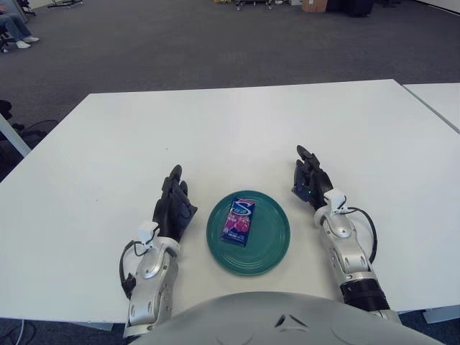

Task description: Put the gum into the plate.

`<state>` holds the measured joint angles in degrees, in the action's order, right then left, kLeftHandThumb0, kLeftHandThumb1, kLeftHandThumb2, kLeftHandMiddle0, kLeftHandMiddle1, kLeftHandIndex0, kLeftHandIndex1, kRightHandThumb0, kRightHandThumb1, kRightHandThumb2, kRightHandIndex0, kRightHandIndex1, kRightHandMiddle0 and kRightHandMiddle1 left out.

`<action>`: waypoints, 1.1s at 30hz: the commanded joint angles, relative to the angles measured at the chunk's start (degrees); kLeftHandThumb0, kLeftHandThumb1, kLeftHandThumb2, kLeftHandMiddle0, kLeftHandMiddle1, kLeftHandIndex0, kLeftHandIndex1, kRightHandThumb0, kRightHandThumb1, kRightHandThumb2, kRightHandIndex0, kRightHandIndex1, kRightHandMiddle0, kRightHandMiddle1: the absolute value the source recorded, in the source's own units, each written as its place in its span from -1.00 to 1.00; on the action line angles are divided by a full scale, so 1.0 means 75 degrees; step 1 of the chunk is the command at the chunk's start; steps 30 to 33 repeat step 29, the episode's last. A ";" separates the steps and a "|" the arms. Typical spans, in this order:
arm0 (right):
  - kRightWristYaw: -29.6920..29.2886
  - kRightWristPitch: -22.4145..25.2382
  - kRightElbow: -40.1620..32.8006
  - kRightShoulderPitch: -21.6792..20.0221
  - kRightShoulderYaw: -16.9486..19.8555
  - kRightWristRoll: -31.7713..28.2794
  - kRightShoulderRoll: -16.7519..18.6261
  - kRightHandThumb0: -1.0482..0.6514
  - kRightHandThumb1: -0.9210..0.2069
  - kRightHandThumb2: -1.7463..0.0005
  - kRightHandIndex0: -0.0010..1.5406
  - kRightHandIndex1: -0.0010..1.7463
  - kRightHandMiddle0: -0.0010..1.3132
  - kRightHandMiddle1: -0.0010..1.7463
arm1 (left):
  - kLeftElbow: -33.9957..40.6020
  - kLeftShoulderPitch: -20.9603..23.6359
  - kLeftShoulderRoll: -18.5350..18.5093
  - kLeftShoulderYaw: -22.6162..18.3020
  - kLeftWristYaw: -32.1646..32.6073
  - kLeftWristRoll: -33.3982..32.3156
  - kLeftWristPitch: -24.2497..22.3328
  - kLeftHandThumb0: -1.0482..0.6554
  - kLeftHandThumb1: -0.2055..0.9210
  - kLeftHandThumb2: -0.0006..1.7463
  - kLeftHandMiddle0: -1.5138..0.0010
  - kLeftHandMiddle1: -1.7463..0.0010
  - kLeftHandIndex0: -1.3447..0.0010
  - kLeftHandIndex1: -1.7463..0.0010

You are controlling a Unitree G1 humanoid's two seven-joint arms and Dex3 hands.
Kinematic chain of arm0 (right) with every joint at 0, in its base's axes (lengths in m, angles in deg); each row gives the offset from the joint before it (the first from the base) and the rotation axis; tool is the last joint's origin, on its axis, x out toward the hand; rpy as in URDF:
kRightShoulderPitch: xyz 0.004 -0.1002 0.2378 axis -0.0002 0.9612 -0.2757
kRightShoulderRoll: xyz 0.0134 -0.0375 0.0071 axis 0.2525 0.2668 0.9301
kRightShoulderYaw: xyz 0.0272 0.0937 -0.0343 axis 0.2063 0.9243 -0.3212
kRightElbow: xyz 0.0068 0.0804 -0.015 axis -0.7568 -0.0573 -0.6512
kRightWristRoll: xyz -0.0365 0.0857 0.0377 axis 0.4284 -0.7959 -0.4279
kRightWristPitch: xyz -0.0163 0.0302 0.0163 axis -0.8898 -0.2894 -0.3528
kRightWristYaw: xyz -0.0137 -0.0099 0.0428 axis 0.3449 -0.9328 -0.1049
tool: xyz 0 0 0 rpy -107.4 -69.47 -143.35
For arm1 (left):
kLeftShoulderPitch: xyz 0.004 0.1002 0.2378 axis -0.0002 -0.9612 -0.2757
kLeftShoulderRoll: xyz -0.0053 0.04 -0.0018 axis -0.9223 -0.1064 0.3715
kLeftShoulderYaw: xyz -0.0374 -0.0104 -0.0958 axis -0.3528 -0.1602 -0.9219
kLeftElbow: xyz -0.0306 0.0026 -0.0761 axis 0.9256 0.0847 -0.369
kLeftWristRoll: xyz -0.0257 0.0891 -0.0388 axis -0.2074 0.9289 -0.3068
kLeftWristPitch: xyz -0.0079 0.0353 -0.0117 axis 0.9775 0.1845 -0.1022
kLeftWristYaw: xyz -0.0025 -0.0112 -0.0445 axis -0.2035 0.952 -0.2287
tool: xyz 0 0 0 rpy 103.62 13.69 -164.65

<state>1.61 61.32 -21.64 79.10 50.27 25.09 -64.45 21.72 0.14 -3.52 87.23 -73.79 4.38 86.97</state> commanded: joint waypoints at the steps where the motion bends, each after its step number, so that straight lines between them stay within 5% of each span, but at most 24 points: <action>1: -0.0147 -0.0033 0.0567 0.0109 0.0054 0.0108 0.0084 -0.54 -1.00 -0.13 -0.84 -0.99 -1.00 -0.65 | -0.0400 0.0084 -0.0005 -0.0064 0.0056 0.0103 0.0072 -0.92 1.00 0.22 0.81 0.98 1.00 0.70; 13: -0.0175 -0.0474 0.1332 -0.0032 0.0330 -0.0257 0.0397 -0.53 -1.00 -0.08 -0.82 -0.99 -1.00 -0.60 | -0.0886 0.0132 0.0133 -0.0043 0.0103 0.0277 0.0648 -0.91 1.00 0.19 0.74 0.98 1.00 0.58; 33: 0.0012 -0.0540 0.1137 0.0184 0.0516 -0.0298 0.0303 -0.57 -1.00 -0.02 -0.82 -1.00 -1.00 -0.60 | -0.1100 0.0208 0.0242 -0.0030 0.0274 0.0529 0.1012 -0.91 1.00 0.18 0.72 0.99 1.00 0.61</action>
